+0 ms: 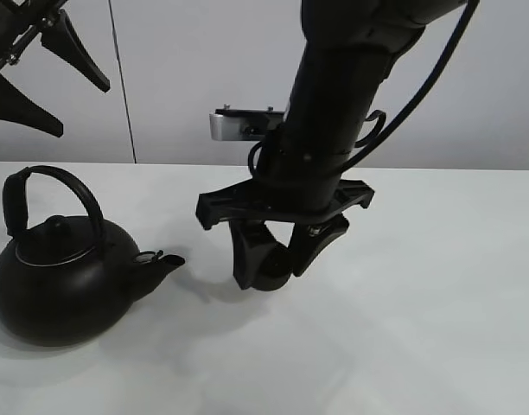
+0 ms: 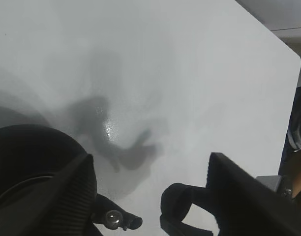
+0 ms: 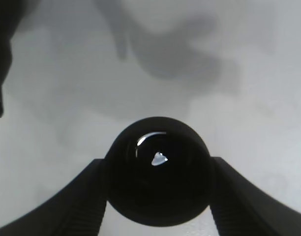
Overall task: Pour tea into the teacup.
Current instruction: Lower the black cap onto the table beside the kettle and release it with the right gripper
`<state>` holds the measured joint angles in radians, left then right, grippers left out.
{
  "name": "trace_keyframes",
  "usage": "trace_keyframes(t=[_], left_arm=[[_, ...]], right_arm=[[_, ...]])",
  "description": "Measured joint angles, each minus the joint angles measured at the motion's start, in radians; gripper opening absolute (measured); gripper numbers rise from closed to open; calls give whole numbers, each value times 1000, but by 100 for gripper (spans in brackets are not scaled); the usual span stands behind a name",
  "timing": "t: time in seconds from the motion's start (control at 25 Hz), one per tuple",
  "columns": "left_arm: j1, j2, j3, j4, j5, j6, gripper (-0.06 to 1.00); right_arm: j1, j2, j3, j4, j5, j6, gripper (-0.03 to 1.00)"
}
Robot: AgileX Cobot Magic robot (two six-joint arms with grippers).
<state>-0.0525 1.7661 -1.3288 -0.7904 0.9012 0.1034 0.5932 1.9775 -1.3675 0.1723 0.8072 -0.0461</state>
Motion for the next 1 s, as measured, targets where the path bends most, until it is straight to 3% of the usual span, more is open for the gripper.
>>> trace_keyframes(t=[0.24, 1.0], left_arm=[[0, 0, 0, 0, 0, 0, 48], [0, 0, 0, 1, 0, 0, 48]], right_arm=[[48, 45, -12, 36, -47, 0, 40], [48, 143, -13, 90, -172, 5, 40]])
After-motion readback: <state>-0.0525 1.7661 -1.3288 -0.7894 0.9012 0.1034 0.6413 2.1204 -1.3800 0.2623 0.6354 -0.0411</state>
